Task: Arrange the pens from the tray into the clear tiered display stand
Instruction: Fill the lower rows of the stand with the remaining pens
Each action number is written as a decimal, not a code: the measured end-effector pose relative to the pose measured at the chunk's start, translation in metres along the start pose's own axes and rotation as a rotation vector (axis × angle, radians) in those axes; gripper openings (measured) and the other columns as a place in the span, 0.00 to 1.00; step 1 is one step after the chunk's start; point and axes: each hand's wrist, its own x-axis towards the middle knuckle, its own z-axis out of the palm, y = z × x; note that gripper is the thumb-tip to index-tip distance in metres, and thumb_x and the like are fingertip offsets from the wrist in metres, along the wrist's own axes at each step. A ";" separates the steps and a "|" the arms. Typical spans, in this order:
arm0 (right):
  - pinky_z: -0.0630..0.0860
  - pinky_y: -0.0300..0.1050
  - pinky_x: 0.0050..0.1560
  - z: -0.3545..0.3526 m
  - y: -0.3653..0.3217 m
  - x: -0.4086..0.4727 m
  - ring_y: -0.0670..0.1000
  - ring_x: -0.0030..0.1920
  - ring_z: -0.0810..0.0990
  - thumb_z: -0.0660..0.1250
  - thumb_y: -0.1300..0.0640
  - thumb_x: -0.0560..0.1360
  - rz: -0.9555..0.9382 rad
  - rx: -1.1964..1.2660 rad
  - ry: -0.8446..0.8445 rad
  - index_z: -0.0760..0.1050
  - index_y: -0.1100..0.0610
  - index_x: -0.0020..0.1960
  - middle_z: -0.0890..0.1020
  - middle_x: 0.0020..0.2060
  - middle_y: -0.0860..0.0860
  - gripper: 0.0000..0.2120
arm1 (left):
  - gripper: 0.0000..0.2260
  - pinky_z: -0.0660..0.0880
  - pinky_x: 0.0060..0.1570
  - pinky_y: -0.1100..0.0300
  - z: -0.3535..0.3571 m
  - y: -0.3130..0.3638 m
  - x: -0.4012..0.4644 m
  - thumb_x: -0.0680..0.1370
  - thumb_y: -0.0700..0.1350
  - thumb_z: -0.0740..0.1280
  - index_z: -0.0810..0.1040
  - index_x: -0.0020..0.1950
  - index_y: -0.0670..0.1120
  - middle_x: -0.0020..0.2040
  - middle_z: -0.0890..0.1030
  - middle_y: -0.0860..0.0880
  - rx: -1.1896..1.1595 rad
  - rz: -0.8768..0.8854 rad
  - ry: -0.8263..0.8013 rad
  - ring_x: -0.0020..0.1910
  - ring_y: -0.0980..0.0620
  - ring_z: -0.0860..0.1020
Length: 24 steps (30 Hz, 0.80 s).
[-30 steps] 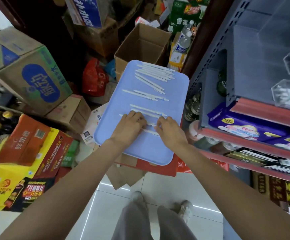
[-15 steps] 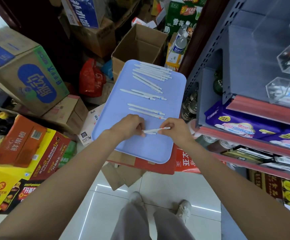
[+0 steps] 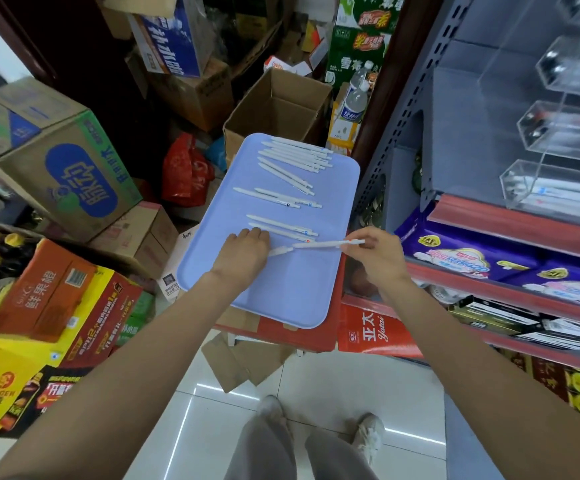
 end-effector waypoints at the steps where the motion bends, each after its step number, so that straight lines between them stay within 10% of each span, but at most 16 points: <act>1: 0.75 0.35 0.39 -0.002 -0.004 -0.001 0.49 0.39 0.78 0.72 0.66 0.70 -0.006 0.024 0.007 0.79 0.59 0.42 0.80 0.36 0.51 0.04 | 0.09 0.66 0.50 0.53 -0.003 0.001 0.000 0.79 0.37 0.56 0.69 0.58 0.40 0.57 0.74 0.41 -0.091 -0.042 0.036 0.56 0.41 0.72; 14: 0.77 0.48 0.49 -0.083 -0.090 -0.043 0.52 0.42 0.79 0.64 0.64 0.77 -0.483 0.116 0.004 0.76 0.50 0.49 0.78 0.38 0.50 0.09 | 0.22 0.80 0.44 0.60 -0.138 0.072 -0.003 0.78 0.35 0.61 0.62 0.68 0.53 0.45 0.77 0.38 -1.421 0.017 0.373 0.42 0.48 0.78; 18: 0.75 0.44 0.49 -0.146 -0.098 -0.045 0.44 0.38 0.72 0.60 0.58 0.80 -0.556 0.064 0.097 0.67 0.40 0.68 0.70 0.36 0.48 0.20 | 0.21 0.78 0.37 0.67 -0.175 0.119 0.001 0.78 0.35 0.61 0.65 0.68 0.52 0.44 0.74 0.40 -1.452 0.090 0.371 0.39 0.51 0.77; 24: 0.71 0.30 0.46 -0.221 -0.100 -0.048 0.39 0.39 0.75 0.65 0.60 0.77 -0.588 -0.169 0.240 0.70 0.50 0.65 0.75 0.38 0.42 0.18 | 0.14 0.81 0.38 0.60 -0.201 0.185 0.010 0.76 0.33 0.65 0.64 0.57 0.44 0.37 0.77 0.43 -1.644 0.117 0.393 0.33 0.57 0.80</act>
